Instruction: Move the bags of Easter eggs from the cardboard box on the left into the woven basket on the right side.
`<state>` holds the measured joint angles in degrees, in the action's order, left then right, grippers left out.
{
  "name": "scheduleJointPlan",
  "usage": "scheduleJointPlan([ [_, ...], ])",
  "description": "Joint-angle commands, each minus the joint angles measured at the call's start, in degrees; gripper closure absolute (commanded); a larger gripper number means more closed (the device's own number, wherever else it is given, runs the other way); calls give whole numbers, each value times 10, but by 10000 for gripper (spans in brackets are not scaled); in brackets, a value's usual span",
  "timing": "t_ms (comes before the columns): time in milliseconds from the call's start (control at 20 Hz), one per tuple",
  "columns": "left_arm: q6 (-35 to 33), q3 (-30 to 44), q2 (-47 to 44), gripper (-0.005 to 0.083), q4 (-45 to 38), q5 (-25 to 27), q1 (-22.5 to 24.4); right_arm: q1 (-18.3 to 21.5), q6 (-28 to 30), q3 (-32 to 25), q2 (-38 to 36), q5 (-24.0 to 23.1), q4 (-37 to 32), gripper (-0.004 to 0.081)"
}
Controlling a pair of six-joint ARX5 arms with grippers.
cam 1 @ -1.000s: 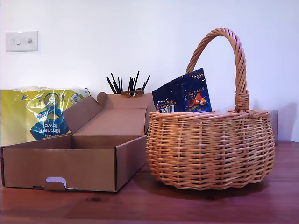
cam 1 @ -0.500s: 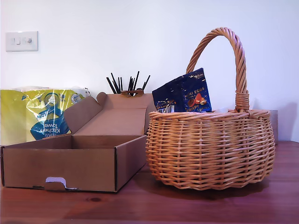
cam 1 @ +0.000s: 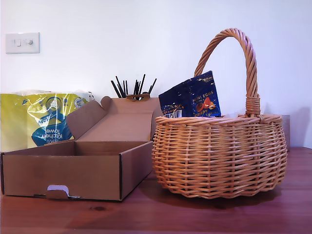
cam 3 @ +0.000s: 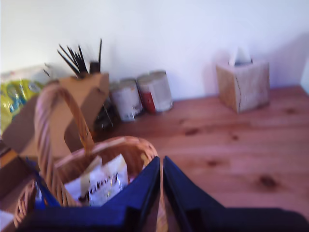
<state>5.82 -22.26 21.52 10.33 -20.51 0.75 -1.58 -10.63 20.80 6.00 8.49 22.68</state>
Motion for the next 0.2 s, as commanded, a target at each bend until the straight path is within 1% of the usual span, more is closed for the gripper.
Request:
scheduleJointPlan([
  [0, 2, 7, -1, 792, 11, 0, -1, -3, 1, 2, -2, -1, 23, 782],
  [150, 2, 7, -1, 792, 39, 0, -1, -3, 1, 2, -2, -1, 72, 782],
])
